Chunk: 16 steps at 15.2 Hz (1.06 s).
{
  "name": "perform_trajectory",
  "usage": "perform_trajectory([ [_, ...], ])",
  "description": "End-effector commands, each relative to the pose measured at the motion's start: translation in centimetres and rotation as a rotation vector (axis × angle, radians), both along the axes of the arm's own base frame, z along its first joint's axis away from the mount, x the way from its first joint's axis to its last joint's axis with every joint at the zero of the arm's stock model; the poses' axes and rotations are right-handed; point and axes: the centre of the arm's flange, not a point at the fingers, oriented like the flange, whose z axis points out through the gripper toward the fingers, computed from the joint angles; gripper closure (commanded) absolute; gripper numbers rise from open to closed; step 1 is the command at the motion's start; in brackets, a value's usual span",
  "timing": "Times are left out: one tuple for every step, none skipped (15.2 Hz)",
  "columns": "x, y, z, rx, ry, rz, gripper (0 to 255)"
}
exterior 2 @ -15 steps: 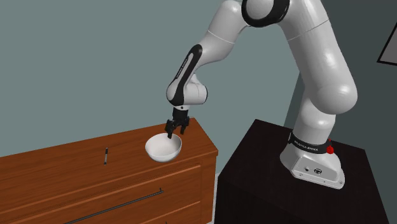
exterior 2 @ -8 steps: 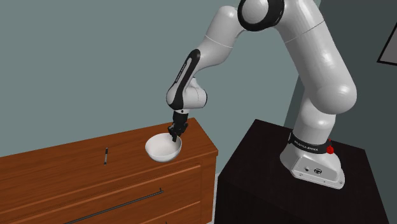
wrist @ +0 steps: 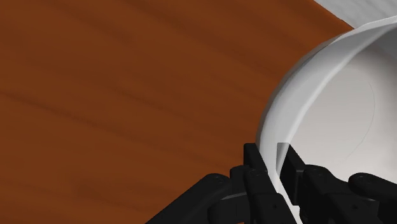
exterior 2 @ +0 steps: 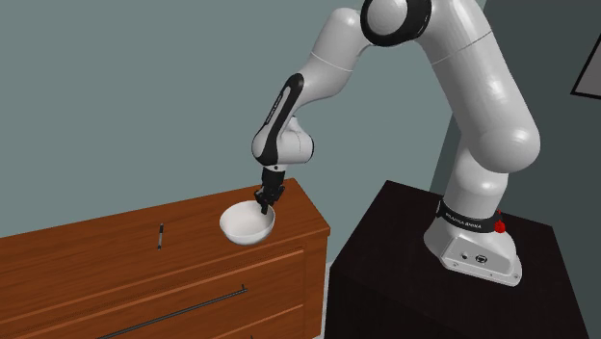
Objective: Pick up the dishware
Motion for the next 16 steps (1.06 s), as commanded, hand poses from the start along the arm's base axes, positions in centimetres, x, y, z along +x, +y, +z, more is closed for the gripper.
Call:
perform_trajectory([
  [0.0,0.0,0.8,0.0,0.0,0.0,255],
  [0.0,0.0,1.3,0.0,0.0,0.0,255],
  [0.0,0.0,1.8,0.0,0.0,0.0,255],
  [0.0,0.0,2.4,0.0,0.0,0.0,255],
  [0.0,0.0,2.9,0.0,0.0,0.0,255],
  [0.0,0.0,3.4,0.0,0.0,0.0,255],
  [0.0,0.0,4.0,0.0,0.0,0.0,255],
  [0.0,0.0,4.5,0.0,0.0,0.0,255],
  [0.0,0.0,5.0,0.0,0.0,0.0,255],
  [0.0,0.0,5.5,0.0,0.0,0.0,255],
  [0.0,0.0,6.1,0.0,0.0,0.0,255],
  [0.0,0.0,6.6,0.0,0.0,0.0,255],
  [0.0,0.0,7.1,0.0,0.0,0.0,255],
  [0.0,0.0,7.7,0.0,0.0,0.0,255],
  [0.0,0.0,7.7,0.0,0.0,0.0,255],
  [0.0,0.0,7.7,0.0,0.0,0.0,255],
])
